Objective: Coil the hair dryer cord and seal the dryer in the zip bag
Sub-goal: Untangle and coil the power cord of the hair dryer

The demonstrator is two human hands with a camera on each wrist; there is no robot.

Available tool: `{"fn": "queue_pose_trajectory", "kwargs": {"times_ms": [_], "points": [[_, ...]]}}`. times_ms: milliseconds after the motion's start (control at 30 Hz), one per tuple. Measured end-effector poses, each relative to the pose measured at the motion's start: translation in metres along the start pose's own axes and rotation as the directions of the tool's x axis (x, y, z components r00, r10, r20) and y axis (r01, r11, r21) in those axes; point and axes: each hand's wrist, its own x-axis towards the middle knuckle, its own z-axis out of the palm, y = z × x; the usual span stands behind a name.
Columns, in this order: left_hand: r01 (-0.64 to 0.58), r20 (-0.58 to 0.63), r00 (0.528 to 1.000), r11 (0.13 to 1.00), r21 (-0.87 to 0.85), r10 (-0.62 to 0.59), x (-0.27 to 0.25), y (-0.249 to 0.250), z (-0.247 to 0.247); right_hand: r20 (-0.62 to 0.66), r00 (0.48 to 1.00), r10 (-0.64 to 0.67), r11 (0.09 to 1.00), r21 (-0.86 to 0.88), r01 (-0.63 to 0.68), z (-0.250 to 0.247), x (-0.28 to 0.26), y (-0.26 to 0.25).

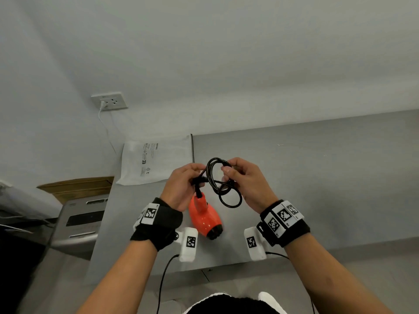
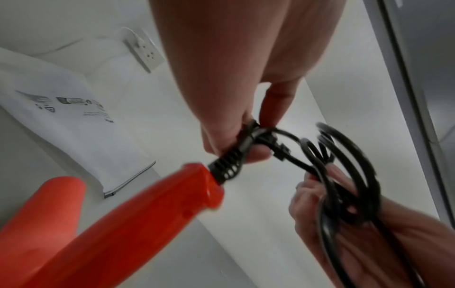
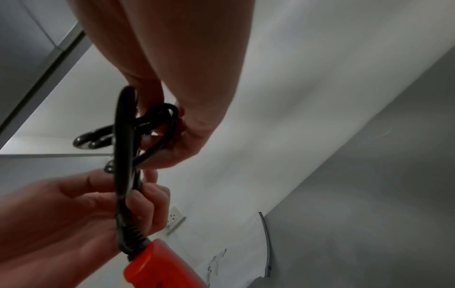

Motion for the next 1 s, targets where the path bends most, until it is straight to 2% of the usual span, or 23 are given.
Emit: {"fn": "queue_pose_trajectory", "kwargs": {"times_ms": [100, 200, 333, 433, 567, 667, 767, 867, 1000], "points": [[0.006, 0.08, 0.997, 1.0, 0.009, -0.007, -0.001, 0.002, -0.014, -0.007, 1.0, -0.022, 0.995, 0.095, 0.023, 0.002, 0.001, -0.002], [-0.011, 0.087, 0.996, 1.0, 0.008, 0.011, -0.003, 0.0, -0.023, -0.01, 0.999, -0.037, 0.973, 0.228, 0.038, 0.003, 0.001, -0.007], [-0.005, -0.05, 0.999, 1.0, -0.03, 0.003, -0.005, -0.002, -0.035, -0.038, 0.999, -0.026, 0.931, 0.362, 0.038, -0.001, 0.002, -0.011], [0.0, -0.197, 0.979, 0.978, -0.208, -0.042, -0.005, -0.002, -0.05, -0.077, 0.997, 0.002, 0.906, 0.422, 0.031, -0.007, 0.001, -0.008], [-0.043, -0.296, 0.952, 0.924, -0.381, -0.078, -0.006, 0.005, -0.061, -0.058, 0.997, 0.056, 0.885, 0.465, -0.023, -0.003, -0.004, -0.001], [-0.134, -0.354, 0.935, 0.898, -0.42, -0.026, -0.007, 0.016, -0.057, 0.0, 0.997, 0.08, 0.921, 0.381, -0.074, 0.002, -0.007, -0.001], [-0.214, -0.384, 0.921, 0.908, -0.359, 0.065, -0.007, 0.03, -0.05, 0.043, 0.993, 0.106, 0.963, 0.243, -0.113, 0.001, -0.005, -0.004], [-0.249, -0.351, 0.926, 0.927, -0.28, 0.143, -0.008, 0.043, -0.04, 0.089, 0.991, 0.097, 0.994, 0.046, -0.102, 0.002, -0.003, -0.012], [-0.226, -0.246, 0.953, 0.955, -0.192, 0.176, -0.013, 0.051, -0.024, 0.03, 1.0, 0.006, 0.994, -0.108, -0.002, 0.006, 0.003, -0.018]]}}
